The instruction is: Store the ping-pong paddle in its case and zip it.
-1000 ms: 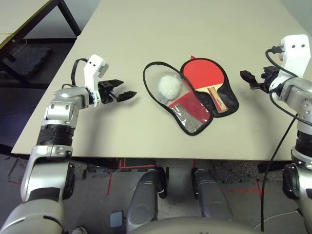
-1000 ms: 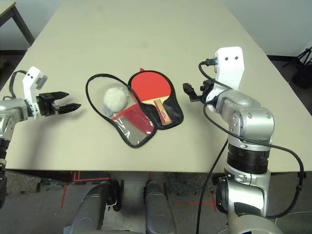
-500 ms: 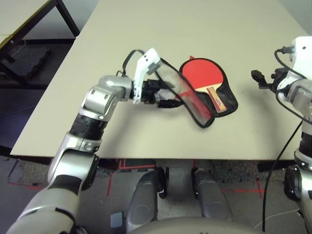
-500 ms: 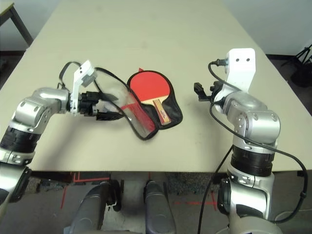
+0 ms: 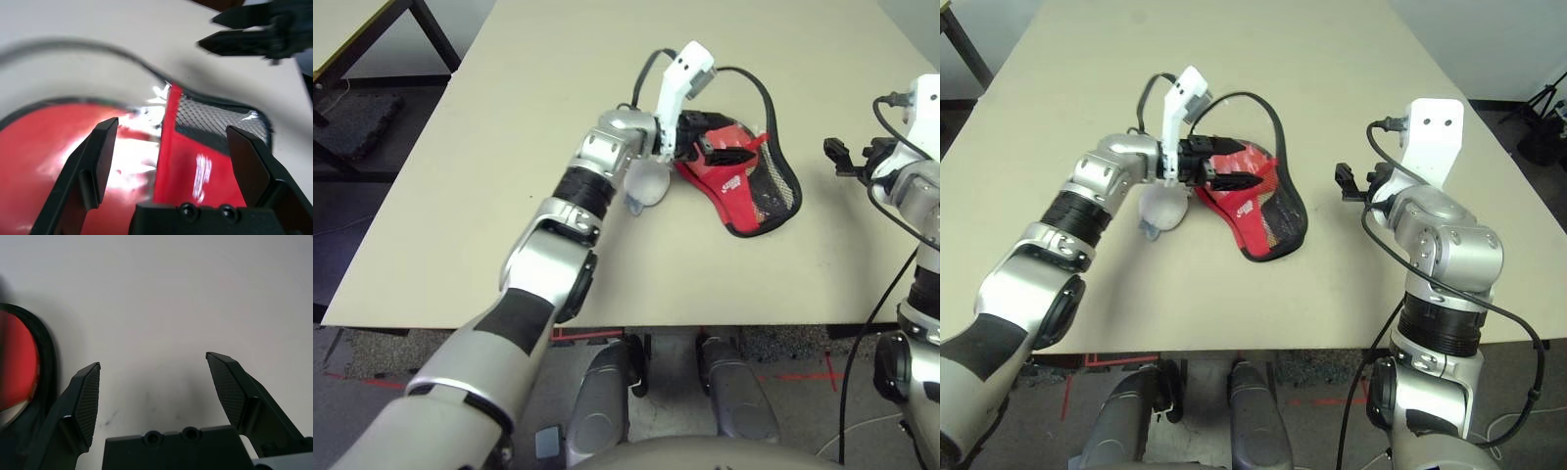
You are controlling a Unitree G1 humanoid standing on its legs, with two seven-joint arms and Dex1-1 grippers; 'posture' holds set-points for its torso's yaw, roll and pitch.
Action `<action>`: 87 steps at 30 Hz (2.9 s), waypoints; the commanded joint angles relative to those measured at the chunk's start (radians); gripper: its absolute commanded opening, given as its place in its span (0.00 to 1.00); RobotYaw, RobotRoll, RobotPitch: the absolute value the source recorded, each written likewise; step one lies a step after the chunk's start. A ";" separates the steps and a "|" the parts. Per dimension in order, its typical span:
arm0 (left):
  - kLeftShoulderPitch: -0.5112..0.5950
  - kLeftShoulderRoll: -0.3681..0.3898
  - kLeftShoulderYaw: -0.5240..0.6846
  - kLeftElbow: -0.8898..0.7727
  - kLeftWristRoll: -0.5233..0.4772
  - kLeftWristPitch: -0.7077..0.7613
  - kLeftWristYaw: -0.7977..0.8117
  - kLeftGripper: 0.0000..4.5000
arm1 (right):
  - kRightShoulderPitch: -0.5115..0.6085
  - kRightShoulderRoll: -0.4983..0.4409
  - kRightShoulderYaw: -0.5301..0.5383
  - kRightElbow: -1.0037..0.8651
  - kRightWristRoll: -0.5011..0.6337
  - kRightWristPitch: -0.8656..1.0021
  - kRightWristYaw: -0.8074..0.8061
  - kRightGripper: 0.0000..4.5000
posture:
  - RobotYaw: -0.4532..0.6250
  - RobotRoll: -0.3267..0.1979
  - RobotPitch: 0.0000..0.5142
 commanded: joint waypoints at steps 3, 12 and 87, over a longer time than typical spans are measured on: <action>-0.021 0.022 0.035 0.016 0.025 -0.039 -0.016 1.00 | -0.004 0.021 -0.074 -0.023 0.053 0.090 0.008 0.99 | 0.34 0.62 0.42; 0.101 0.155 0.057 -0.364 -0.024 0.144 -0.084 1.00 | -0.068 0.124 -0.288 -0.068 0.156 0.429 0.025 0.99 | 0.36 0.62 0.41; 0.392 0.329 0.061 -0.824 -0.119 0.444 0.022 1.00 | 0.278 0.152 0.117 0.220 1.467 -0.206 -0.779 0.21 | 0.40 0.62 0.42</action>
